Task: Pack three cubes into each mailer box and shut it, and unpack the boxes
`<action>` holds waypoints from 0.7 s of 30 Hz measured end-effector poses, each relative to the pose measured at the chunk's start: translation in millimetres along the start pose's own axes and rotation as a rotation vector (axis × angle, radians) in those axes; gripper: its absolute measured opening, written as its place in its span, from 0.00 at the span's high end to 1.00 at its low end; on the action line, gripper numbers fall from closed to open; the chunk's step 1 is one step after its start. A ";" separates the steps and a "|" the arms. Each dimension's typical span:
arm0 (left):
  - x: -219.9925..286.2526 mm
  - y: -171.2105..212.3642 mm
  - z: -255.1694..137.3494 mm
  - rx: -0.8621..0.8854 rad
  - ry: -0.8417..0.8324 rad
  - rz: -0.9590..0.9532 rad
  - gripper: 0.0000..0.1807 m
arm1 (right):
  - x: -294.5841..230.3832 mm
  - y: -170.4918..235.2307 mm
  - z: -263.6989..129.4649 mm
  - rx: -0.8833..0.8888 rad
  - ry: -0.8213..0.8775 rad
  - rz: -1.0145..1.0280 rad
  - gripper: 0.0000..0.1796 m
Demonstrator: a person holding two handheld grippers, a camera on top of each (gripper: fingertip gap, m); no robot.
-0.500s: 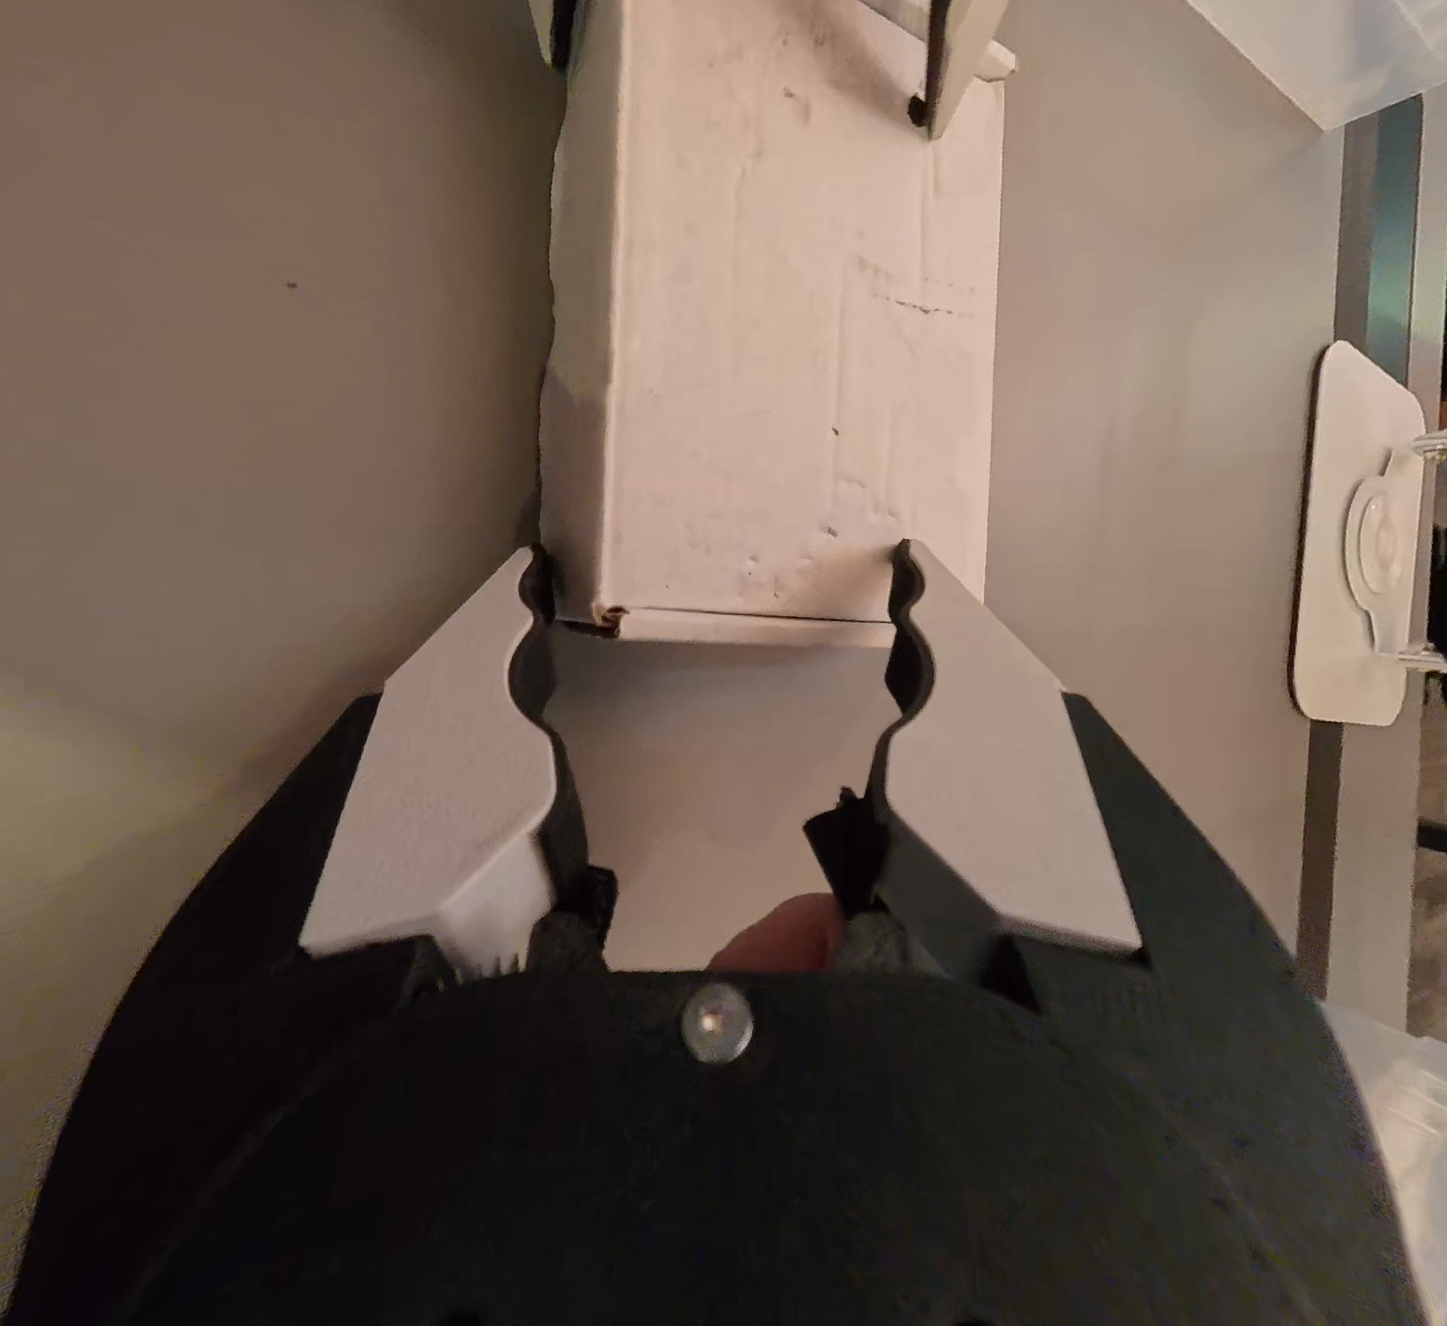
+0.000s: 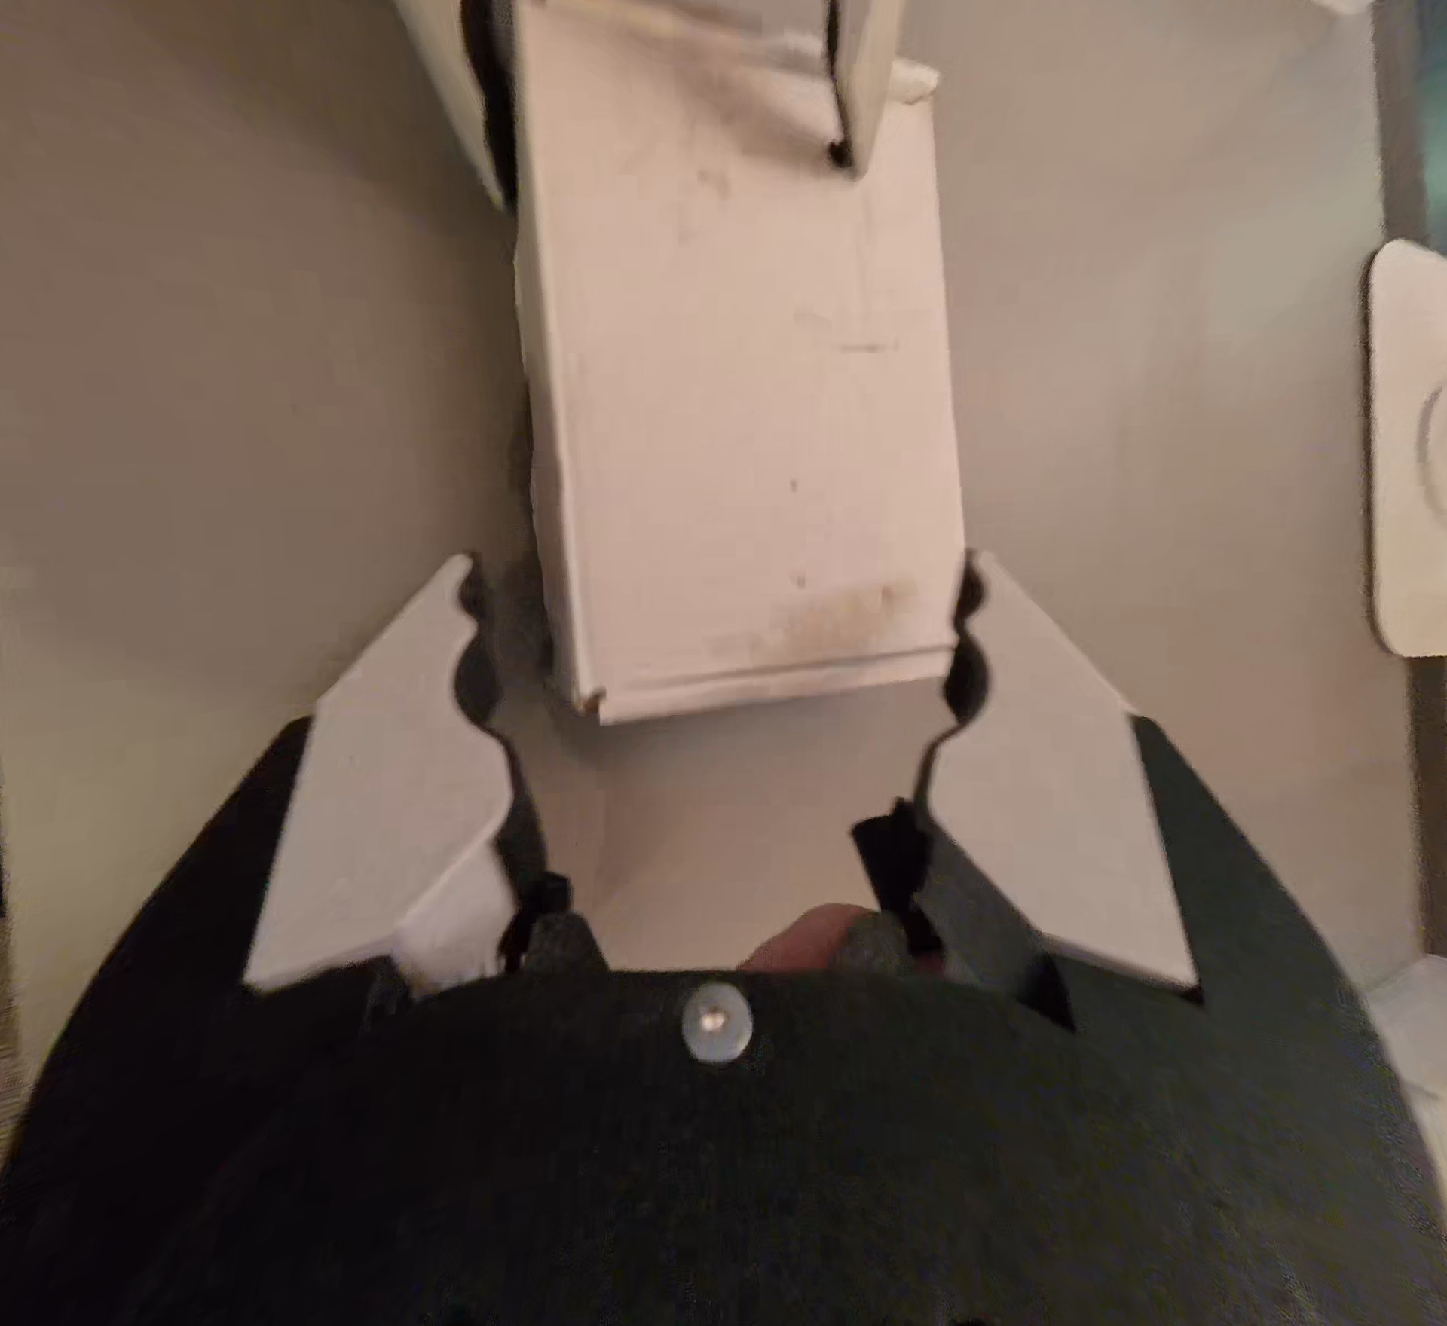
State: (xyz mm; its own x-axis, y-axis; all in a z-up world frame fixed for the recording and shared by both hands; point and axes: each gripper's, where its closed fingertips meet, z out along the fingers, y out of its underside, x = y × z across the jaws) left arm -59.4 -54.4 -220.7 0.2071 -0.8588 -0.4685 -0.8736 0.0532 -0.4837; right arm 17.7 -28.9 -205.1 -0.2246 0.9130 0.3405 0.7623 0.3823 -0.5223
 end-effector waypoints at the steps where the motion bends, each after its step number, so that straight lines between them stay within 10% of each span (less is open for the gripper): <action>1: 0.1 -2.9 1.8 0.009 -0.002 -0.002 0.51 | 1.7 -4.2 1.8 -0.016 -0.017 0.009 0.29; 8: -2.2 -13.2 8.5 0.034 -0.008 -0.035 0.51 | 3.7 -2.6 40.4 -0.269 -0.154 -0.078 0.26; 21: -47.7 -22.6 -26.3 0.306 -0.124 -0.249 0.48 | 25.1 4.8 29.2 -0.208 -0.139 0.036 0.25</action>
State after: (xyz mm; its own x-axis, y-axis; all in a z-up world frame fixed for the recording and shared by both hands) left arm -61.1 -28.0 -168.0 0.4633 -0.7977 -0.3860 -0.6230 0.0166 -0.7820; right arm -2.0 0.1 -221.8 -0.2654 0.9417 0.2066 0.8766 0.3249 -0.3549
